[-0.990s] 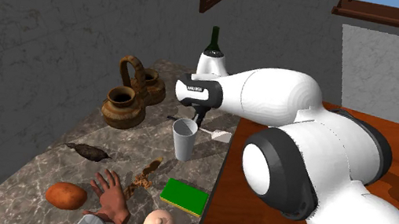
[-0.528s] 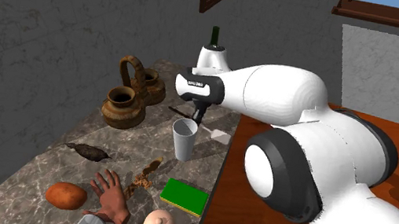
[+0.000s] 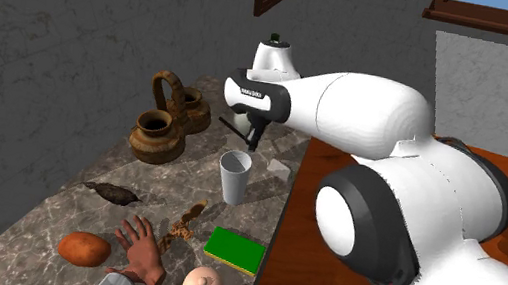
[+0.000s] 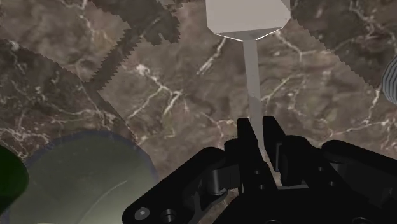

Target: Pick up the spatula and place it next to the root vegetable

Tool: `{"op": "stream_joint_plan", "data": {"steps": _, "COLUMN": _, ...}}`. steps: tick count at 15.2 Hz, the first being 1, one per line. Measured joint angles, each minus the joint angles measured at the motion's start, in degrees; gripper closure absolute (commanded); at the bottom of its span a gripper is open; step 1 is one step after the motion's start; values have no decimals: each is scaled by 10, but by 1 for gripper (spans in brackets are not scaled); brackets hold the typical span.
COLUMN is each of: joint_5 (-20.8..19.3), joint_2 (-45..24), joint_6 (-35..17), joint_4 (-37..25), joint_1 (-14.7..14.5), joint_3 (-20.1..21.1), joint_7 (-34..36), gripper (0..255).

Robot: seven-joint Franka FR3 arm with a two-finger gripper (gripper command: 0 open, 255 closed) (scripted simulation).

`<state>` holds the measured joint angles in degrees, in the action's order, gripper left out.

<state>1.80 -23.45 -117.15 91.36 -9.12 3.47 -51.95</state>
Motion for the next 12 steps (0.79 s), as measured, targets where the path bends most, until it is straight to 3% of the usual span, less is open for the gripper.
{"op": "stream_joint_plan", "data": {"steps": 12, "joint_5": 0, "joint_2": 23, "joint_6": 84, "joint_4": -61, "joint_1": 0, "joint_3": 0, "joint_7": 3, "gripper": 255}}
